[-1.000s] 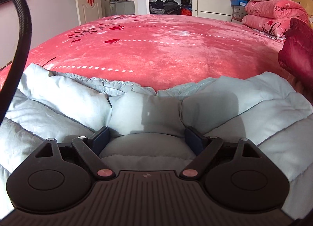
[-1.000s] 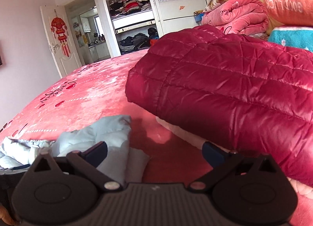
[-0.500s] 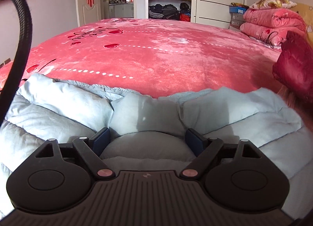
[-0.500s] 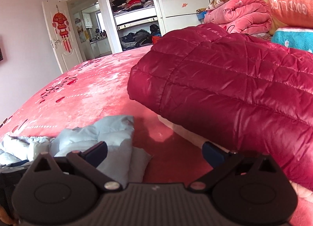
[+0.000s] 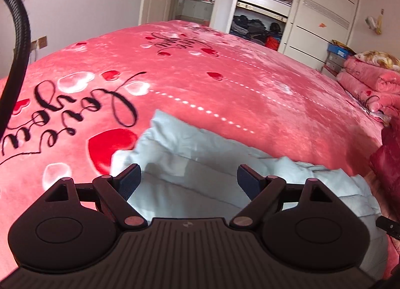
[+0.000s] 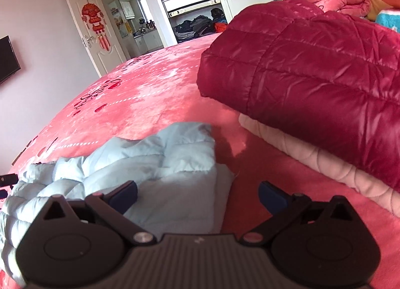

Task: Fold large clothes

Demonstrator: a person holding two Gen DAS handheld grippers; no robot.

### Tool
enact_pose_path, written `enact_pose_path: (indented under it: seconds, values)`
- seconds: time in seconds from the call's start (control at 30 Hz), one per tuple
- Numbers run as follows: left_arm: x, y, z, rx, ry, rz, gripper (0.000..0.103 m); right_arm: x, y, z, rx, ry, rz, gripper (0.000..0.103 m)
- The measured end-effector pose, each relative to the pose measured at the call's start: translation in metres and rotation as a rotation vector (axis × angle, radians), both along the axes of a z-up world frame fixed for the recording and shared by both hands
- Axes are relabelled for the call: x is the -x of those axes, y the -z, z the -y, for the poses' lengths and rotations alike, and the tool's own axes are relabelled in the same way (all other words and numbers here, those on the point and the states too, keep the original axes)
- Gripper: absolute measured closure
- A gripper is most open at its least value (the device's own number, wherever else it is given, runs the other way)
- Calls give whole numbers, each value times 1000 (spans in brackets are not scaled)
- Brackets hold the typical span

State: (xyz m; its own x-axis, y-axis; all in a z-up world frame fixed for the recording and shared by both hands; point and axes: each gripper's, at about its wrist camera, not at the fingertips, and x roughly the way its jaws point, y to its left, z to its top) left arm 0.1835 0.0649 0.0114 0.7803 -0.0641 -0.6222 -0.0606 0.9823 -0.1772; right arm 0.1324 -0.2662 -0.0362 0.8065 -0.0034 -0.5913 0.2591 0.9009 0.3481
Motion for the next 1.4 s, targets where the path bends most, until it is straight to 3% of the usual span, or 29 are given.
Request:
enact_pose_path:
  seconds: [0.2, 0.3, 0.43, 0.57, 0.7, 0.83, 0.93, 1.07, 1.4]
  values:
    - [4, 14, -51, 111, -93, -23, 0, -3, 7, 5, -120, -1, -10, 1]
    - [8, 21, -56, 164, -116, -11, 0, 0, 5, 5, -111, 25, 19, 1]
    - [11, 21, -53, 234, -89, 70, 0, 7, -8, -2, -88, 12, 124, 1]
    - [-1, 18, -48, 295, 7, 117, 0, 8, -20, -19, -26, -47, 221, 1]
    - [-9, 18, -36, 251, 71, 124, 0, 0, -28, -39, -25, -165, 272, 1]
    - [-23, 29, -30, 191, 61, 19, 0, -14, -22, -61, 53, -228, 208, 1]
    - [-26, 33, -24, 103, 60, -14, 0, -25, -9, -64, 71, -204, 122, 1]
    - [-27, 39, -25, 56, 67, -23, 0, -32, 6, -64, 92, -167, 63, 1]
    - [-26, 41, -31, 53, 76, -40, 0, -37, 24, -73, 145, -175, 18, 0]
